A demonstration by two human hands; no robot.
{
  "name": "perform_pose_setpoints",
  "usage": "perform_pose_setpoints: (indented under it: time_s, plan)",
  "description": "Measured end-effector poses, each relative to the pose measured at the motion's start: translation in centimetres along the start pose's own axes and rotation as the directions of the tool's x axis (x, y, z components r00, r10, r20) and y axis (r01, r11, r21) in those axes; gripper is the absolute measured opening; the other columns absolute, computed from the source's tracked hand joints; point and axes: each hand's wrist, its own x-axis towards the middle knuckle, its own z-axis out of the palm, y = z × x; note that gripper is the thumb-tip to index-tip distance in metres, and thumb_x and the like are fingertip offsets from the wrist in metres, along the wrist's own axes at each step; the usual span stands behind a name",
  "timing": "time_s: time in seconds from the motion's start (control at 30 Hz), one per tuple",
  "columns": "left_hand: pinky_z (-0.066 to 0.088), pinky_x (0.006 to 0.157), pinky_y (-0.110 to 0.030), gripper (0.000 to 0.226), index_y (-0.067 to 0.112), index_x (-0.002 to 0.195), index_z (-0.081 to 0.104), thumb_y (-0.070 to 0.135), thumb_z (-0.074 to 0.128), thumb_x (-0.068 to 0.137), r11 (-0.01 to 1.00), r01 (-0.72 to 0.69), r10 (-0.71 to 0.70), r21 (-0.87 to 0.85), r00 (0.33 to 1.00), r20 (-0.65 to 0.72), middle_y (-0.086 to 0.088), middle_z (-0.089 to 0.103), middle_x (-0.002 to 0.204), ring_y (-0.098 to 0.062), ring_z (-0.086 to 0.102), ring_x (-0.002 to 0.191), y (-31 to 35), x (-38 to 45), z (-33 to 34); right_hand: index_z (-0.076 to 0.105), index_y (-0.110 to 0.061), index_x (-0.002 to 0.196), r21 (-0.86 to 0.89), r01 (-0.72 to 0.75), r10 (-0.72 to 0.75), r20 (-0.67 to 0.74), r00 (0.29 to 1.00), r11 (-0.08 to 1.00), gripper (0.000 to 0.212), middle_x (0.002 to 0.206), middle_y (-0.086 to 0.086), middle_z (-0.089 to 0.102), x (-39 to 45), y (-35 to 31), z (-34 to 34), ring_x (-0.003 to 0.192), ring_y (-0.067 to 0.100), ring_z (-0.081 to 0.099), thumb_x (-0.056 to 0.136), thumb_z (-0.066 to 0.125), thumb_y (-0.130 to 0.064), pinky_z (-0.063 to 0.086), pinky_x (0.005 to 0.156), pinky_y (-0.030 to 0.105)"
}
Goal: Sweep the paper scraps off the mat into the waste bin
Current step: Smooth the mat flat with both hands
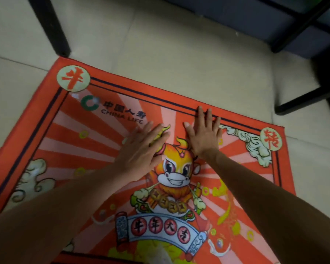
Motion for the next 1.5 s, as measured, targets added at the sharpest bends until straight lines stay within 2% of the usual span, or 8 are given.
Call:
perform_pose_setpoints:
  time_s: [0.1, 0.2, 0.53, 0.8, 1.03, 1.5]
  plan:
    - [0.025, 0.114, -0.058, 0.067, 0.03, 0.155, 0.022, 0.06, 0.018, 0.095, 1.0, 0.013, -0.013, -0.008, 0.999, 0.03, 0.006, 0.012, 0.164, -0.027, 0.011, 0.151, 0.7, 0.8, 0.9, -0.011, -0.036, 0.152, -0.01, -0.012, 0.012, 0.014, 1.0, 1.0, 0.073, 0.159, -0.004, -0.019, 0.0, 0.6, 0.4, 0.144, 0.033, -0.021, 0.093, 0.02, -0.067, -0.011, 0.116, 0.052]
    - [0.022, 0.116, -0.058, 0.067, 0.032, 0.155, 0.019, 0.063, 0.017, 0.096, 1.0, 0.025, -0.025, 0.016, 1.0, 0.019, 0.006, 0.01, 0.164, -0.026, 0.008, 0.151, 0.7, 0.9, 1.4, -0.016, -0.036, 0.151, -0.027, -0.01, 0.01, 0.006, 1.0, 1.0, 0.072, 0.158, -0.004, -0.023, 0.1, 0.6, 0.8, 0.143, 0.032, -0.024, 0.093, 0.014, -0.067, -0.015, 0.114, 0.051]
    - [0.018, 0.117, -0.058, 0.068, 0.032, 0.156, 0.013, 0.065, 0.015, 0.097, 0.999, 0.03, -0.03, 0.03, 0.999, -0.013, 0.006, 0.007, 0.165, -0.027, 0.005, 0.152, 0.7, 1.5, 1.9, -0.018, -0.036, 0.15, -0.07, -0.004, 0.002, -0.025, 1.0, 0.998, 0.071, 0.158, -0.004, -0.024, 1.0, 0.8, 1.3, 0.143, 0.033, -0.024, 0.093, 0.01, -0.068, -0.011, 0.116, 0.053]
    - [0.02, 0.116, -0.058, 0.067, 0.031, 0.156, 0.016, 0.063, 0.024, 0.097, 0.998, 0.045, -0.042, 0.044, 0.997, -0.071, 0.004, 0.009, 0.164, -0.028, 0.009, 0.151, 0.6, 2.2, 2.0, -0.017, -0.035, 0.15, -0.089, 0.008, -0.013, -0.055, 0.998, 0.996, 0.07, 0.158, -0.004, -0.022, 2.0, 0.7, 1.3, 0.144, 0.032, -0.022, 0.093, 0.009, -0.067, -0.01, 0.116, 0.053]
    - [0.021, 0.116, -0.057, 0.066, 0.03, 0.156, 0.017, 0.062, 0.021, 0.099, 0.997, 0.05, -0.046, 0.051, 0.995, -0.089, 0.004, 0.011, 0.164, -0.028, 0.009, 0.151, 0.6, 2.4, 2.0, -0.014, -0.035, 0.151, -0.099, 0.034, -0.039, -0.048, 0.998, 0.995, 0.071, 0.159, -0.003, -0.019, 3.7, 0.5, 1.1, 0.145, 0.032, -0.02, 0.093, 0.01, -0.068, -0.005, 0.117, 0.052]
    - [0.019, 0.116, -0.058, 0.066, 0.029, 0.156, 0.018, 0.062, 0.022, 0.098, 0.998, 0.058, -0.054, 0.035, 0.992, -0.11, 0.003, 0.011, 0.164, -0.027, 0.008, 0.151, 0.5, 3.3, 2.2, -0.015, -0.035, 0.151, -0.131, 0.04, -0.05, -0.073, 0.996, 0.991, 0.07, 0.159, -0.003, -0.02, 4.6, 0.5, 1.0, 0.145, 0.032, -0.019, 0.093, 0.008, -0.067, -0.006, 0.117, 0.05]
